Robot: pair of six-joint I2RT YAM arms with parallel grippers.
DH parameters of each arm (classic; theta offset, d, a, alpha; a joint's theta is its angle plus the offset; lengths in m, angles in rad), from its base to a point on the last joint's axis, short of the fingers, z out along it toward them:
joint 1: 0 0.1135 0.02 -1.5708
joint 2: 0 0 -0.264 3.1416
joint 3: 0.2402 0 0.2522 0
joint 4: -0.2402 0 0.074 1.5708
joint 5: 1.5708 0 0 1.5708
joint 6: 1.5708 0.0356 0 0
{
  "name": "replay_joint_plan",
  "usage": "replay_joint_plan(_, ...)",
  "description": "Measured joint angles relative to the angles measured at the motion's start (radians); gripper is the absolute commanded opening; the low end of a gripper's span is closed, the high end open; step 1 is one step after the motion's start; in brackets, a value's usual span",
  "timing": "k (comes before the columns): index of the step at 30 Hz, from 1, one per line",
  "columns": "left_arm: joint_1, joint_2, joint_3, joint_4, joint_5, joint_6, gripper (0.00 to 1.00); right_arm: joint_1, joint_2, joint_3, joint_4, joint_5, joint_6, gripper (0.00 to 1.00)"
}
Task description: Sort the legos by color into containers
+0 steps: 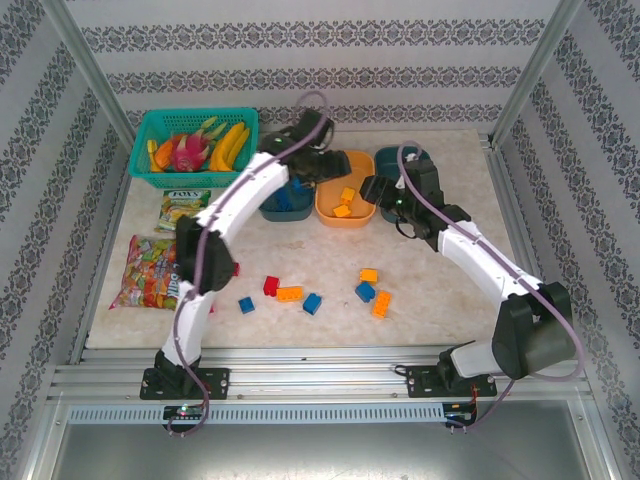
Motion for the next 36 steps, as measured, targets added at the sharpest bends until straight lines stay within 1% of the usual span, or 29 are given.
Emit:
replay_joint_plan(4, 0.058, -0.297, -0.297, 0.065, -0.008, -0.074, 0.75, 0.096, -0.003, 0.020, -0.001, 0.008, -0.087, 0.75)
replay_joint_plan(6, 0.079, -0.444, -0.472, 0.093, -0.031, -0.111, 0.75, 0.162, 0.002, 0.037, -0.009, 0.009, -0.143, 0.75)
replay_joint_plan(9, 0.083, -0.622, -0.714, 0.108, -0.062, -0.160, 0.75, 0.254, 0.034, 0.065, -0.011, 0.006, -0.211, 0.75)
replay_joint_plan(12, 0.083, -0.769, -0.935, 0.103, -0.092, -0.206, 0.74, 0.333, 0.077, 0.071, -0.011, 0.004, -0.269, 0.76)
replay_joint_plan(14, 0.083, -0.861, -1.056, 0.089, -0.122, -0.236, 0.74, 0.386, 0.123, 0.091, -0.027, 0.000, -0.314, 0.77)
replay_joint_plan(17, 0.083, -1.028, -1.183, 0.033, -0.174, -0.285, 0.76, 0.465, 0.227, 0.171, -0.068, -0.015, -0.386, 0.78)
replay_joint_plan(22, 0.083, -1.329, -1.276, -0.092, -0.262, -0.374, 0.79, 0.566, 0.442, 0.373, -0.136, -0.060, -0.483, 0.78)
replay_joint_plan(25, 0.083, -1.438, -1.292, -0.182, -0.294, -0.417, 0.79, 0.609, 0.577, 0.525, -0.196, -0.073, -0.539, 0.79)
replay_joint_plan(27, 0.083, -1.471, -1.296, -0.236, -0.307, -0.436, 0.79, 0.634, 0.668, 0.629, -0.240, -0.075, -0.579, 0.79)
replay_joint_plan(30, 0.083, -1.485, -1.298, -0.296, -0.322, -0.451, 0.79, 0.658, 0.768, 0.741, -0.296, -0.067, -0.620, 0.81)
replay_joint_plan(31, 0.083, -1.488, -1.298, -0.310, -0.325, -0.455, 0.79, 0.662, 0.797, 0.773, -0.312, -0.063, -0.632, 0.82)
replay_joint_plan(32, 0.083, -1.492, -1.298, -0.323, -0.330, -0.459, 0.79, 0.666, 0.825, 0.805, -0.327, -0.056, -0.642, 0.86)
replay_joint_plan(33, 0.083, -1.497, -1.297, -0.336, -0.334, -0.462, 0.79, 0.670, 0.854, 0.835, -0.342, -0.050, -0.650, 0.87)
replay_joint_plan(36, 0.083, -1.506, -1.294, -0.370, -0.341, -0.466, 0.79, 0.677, 0.922, 0.906, -0.382, -0.033, -0.680, 0.87)
